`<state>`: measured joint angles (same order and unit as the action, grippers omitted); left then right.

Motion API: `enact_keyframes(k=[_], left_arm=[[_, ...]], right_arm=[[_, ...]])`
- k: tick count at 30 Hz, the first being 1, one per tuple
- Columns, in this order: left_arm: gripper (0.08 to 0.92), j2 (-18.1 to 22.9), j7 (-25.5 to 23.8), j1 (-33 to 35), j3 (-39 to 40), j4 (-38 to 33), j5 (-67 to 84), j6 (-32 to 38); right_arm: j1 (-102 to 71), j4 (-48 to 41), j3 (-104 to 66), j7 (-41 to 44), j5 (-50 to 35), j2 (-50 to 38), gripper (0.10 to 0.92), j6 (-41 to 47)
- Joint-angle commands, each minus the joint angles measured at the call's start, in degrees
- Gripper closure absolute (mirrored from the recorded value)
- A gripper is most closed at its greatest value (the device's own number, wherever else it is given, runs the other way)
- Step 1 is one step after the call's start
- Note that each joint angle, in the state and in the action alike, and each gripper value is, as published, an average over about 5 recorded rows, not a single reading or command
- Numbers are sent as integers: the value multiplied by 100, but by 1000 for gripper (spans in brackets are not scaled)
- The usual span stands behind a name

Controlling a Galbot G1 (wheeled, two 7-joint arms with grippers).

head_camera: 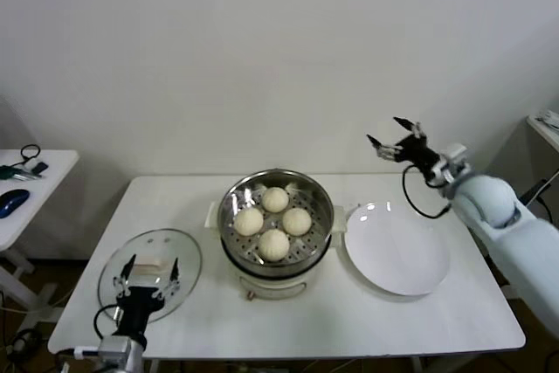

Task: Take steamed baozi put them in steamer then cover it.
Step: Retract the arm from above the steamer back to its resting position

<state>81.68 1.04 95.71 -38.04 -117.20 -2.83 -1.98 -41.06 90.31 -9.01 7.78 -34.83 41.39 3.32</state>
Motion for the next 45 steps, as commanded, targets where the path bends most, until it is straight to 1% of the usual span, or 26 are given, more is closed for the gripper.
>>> enact_keyframes(k=[1, 4, 6, 10, 11, 14, 20, 25, 30, 37, 45], left_arm=[[177, -24, 274, 27, 20, 262, -1035, 598], [177, -64, 526, 93, -122, 303, -1610, 793], [177, -143, 924, 141, -235, 308, -2240, 902], [177, -305, 1933, 129, -462, 486, -4206, 1265], [177, -341, 2100, 111, -498, 594, -4724, 1342], [177, -439, 2341, 38, -486, 1062, -5778, 1335], [177, -547, 2501, -341, -367, 2199, -7017, 1110], [177, -525, 2589, -657, -333, 2812, -7270, 889], [177, -545, 2627, -890, -274, 3158, -7326, 785], [177, -641, 2631, -1415, -197, 3751, -7353, 757], [177, -731, 2630, -1866, -110, 4101, -7380, 736]], right_arm=[[-3849, 170, -3125, -59, 841, 1706, 203, -2043], [-4011, -54, -3041, -15, 1148, 2283, 203, -2728], [-4124, -144, -2960, -19, 1248, 2602, 203, -3045], [-4373, -193, -2792, -80, 1304, 3008, 203, -3246], [-4424, -215, -2750, -105, 1325, 3078, 203, -3270], [-4525, -281, -2662, -174, 1358, 3244, 203, -3353], [-4667, -126, -2640, -203, 1344, 3357, 203, -3416], [-4782, 109, -2698, -226, 1328, 3386, 203, -3389], [-4883, 309, -2767, -235, 1313, 3430, 203, -3347], [-5034, 507, -2812, -218, 1336, 3503, 203, -3312], [-5182, 617, -2884, -213, 1345, 3539, 203, -3375]])
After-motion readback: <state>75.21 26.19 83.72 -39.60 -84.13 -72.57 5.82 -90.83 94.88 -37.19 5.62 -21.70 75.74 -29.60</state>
